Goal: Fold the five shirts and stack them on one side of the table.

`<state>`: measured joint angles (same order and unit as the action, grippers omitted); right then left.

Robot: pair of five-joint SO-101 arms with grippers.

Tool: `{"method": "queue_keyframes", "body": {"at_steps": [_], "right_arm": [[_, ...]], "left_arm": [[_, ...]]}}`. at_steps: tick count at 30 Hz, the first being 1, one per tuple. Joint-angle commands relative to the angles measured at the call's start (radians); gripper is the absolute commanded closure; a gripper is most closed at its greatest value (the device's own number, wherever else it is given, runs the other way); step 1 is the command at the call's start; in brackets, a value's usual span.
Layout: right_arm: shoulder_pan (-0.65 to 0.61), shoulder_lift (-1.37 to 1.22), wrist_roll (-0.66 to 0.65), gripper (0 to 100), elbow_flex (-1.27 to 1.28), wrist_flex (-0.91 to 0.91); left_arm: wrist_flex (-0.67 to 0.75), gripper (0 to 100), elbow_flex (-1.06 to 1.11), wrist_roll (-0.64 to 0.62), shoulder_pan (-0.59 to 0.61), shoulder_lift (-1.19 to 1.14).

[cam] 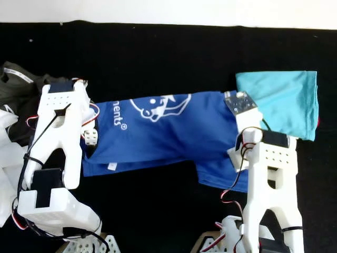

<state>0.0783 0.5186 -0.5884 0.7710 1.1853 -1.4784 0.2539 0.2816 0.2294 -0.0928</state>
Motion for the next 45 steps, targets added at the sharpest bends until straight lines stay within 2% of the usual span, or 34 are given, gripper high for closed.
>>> {"method": "queue_keyframes", "body": {"at_steps": [1,9,17,24,31,45], "right_arm": [[0.012,0.030,-0.005,98.5,-0.001,-0.005],[0.012,0.030,-0.006,82.0,-0.001,-0.005],[0.012,0.030,-0.006,82.0,-0.001,-0.005],[0.012,0.030,-0.006,82.0,-0.001,-0.005],[0.012,0.030,-0.005,82.0,-0.001,-0.005],[0.010,0.027,-0.003,82.0,-0.001,-0.013]], "left_arm": [[0.005,99,0.001,0.002,-0.007,0.048],[0.006,99,0.001,0.002,-0.007,0.048],[0.003,99,0.001,0.002,-0.005,0.048],[0.002,89,-0.001,0.002,-0.001,0.048],[0.002,88,-0.015,0.002,0.001,0.058],[-0.077,88,-0.295,0.002,0.058,0.048]]}}
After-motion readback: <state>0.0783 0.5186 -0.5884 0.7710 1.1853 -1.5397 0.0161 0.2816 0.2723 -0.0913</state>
